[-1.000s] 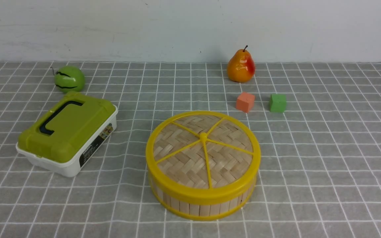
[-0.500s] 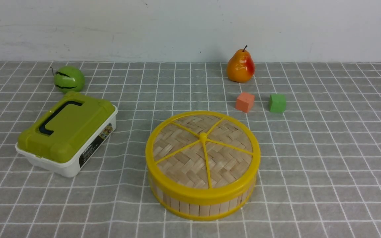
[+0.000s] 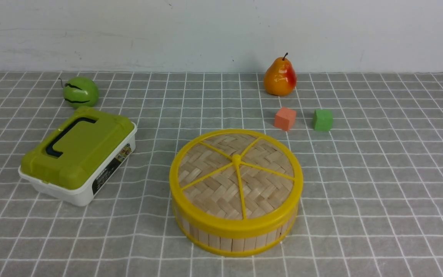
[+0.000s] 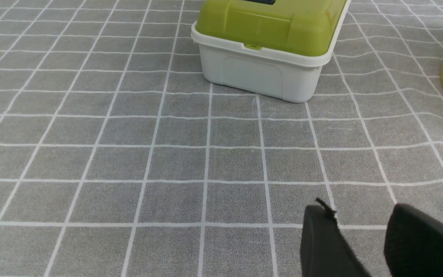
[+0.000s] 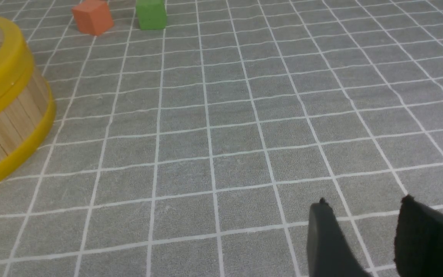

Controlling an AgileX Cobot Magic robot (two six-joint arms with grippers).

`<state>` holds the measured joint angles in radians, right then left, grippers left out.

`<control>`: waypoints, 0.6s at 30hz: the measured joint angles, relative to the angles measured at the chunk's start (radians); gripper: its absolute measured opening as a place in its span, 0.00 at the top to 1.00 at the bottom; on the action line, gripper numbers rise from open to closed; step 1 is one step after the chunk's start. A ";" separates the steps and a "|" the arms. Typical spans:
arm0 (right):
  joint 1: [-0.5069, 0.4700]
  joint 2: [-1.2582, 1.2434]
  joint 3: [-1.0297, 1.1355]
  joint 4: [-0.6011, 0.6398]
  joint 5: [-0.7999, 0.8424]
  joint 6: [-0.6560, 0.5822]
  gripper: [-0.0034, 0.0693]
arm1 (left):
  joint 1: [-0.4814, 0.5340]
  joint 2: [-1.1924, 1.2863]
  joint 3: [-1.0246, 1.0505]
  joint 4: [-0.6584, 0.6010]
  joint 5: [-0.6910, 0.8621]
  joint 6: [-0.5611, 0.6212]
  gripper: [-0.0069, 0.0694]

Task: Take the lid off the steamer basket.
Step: Use the right arm to lift the lid of the steamer

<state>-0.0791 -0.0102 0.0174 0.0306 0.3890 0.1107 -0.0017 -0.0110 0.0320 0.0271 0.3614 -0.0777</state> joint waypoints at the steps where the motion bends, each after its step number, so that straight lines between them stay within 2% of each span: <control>1: 0.000 0.000 0.000 0.000 0.000 0.000 0.63 | 0.000 0.000 0.000 0.000 0.000 0.000 0.60; 11: 0.000 0.000 0.000 0.023 0.000 0.002 0.63 | 0.000 0.000 0.000 0.000 0.000 0.000 0.60; 14: 0.000 0.000 0.000 0.182 -0.003 0.077 0.63 | 0.000 0.000 0.000 0.000 0.000 0.000 0.60; 15: 0.000 0.000 0.001 0.290 -0.003 0.148 0.63 | 0.000 0.000 0.000 0.000 0.000 0.000 0.60; 16: 0.000 0.000 0.001 0.306 -0.003 0.160 0.63 | 0.000 0.000 0.000 0.000 0.000 0.000 0.60; 18: 0.000 0.000 0.007 0.502 -0.003 0.314 0.63 | 0.000 0.000 0.000 0.000 0.000 0.000 0.60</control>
<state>-0.0791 -0.0102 0.0239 0.5323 0.3858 0.4246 -0.0017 -0.0110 0.0320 0.0271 0.3614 -0.0777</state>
